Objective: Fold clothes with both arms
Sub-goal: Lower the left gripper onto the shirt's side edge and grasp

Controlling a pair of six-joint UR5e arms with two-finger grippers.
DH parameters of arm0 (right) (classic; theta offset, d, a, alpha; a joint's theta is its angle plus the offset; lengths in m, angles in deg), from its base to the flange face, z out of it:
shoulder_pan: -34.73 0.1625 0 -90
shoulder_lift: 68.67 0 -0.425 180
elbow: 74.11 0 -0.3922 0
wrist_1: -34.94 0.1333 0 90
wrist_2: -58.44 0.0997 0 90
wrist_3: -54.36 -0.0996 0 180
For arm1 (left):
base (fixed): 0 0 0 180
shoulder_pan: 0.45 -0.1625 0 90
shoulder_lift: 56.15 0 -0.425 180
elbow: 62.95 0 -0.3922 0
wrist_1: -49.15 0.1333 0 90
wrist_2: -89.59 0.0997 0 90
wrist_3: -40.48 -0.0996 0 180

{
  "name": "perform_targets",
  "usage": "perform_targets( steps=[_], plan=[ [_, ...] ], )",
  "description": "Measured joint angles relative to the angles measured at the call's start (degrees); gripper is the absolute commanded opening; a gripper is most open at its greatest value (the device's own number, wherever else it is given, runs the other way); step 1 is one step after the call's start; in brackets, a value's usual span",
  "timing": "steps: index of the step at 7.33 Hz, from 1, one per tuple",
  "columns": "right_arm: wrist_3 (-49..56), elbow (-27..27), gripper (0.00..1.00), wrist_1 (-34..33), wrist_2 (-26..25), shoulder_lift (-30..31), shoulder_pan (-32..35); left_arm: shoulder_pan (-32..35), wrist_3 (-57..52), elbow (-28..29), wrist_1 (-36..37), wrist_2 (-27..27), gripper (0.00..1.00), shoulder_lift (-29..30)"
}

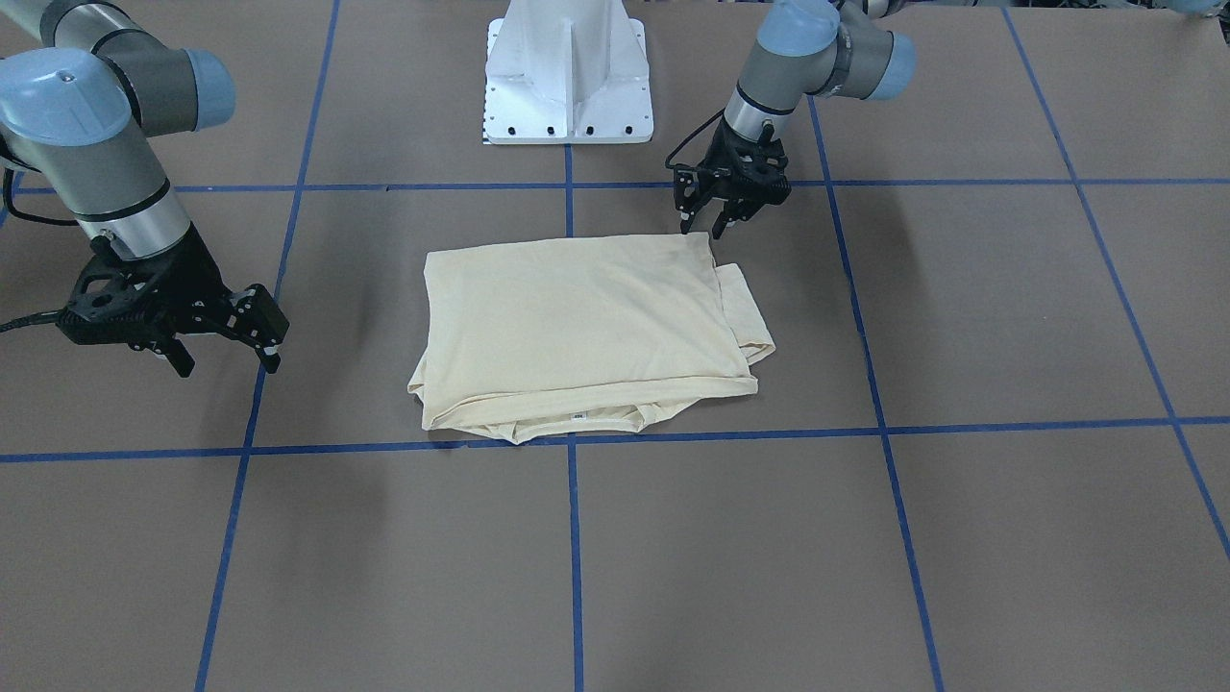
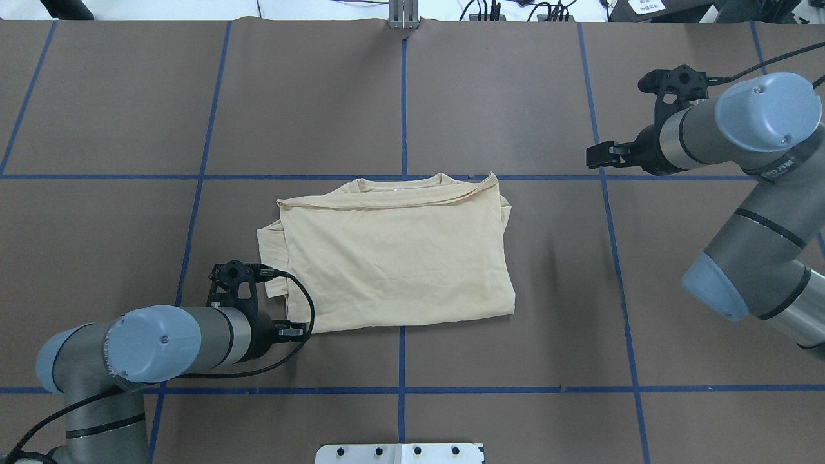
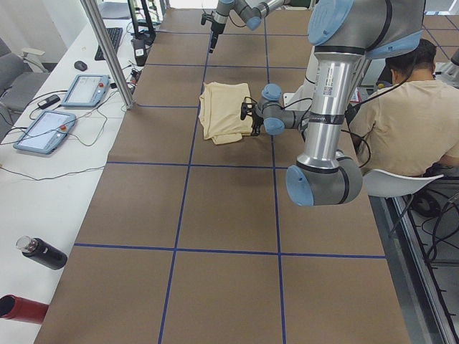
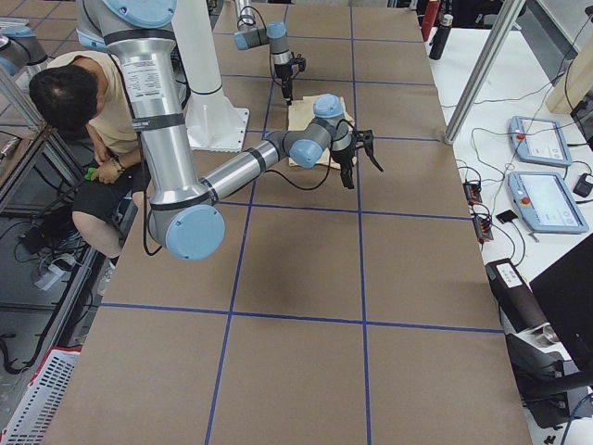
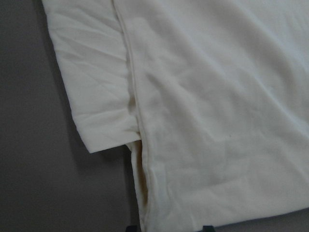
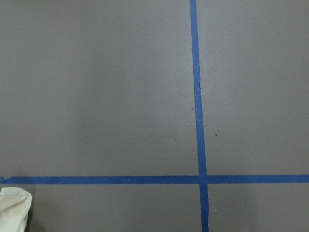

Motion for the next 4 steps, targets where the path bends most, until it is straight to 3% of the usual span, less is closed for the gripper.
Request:
perform_targets(
  steps=[2, 4],
  plan=[
    [-0.1, 0.0, 1.0, 0.0, 0.0, 0.0, 0.0, 0.0, -0.2, 0.4, 0.0, 0.0, 0.41, 0.4],
    [-0.1, -0.1, 1.0, 0.0, 0.0, 0.1, 0.0, 0.1, -0.2, 1.8, -0.1, 0.0, 0.0, 1.8]
  ],
)
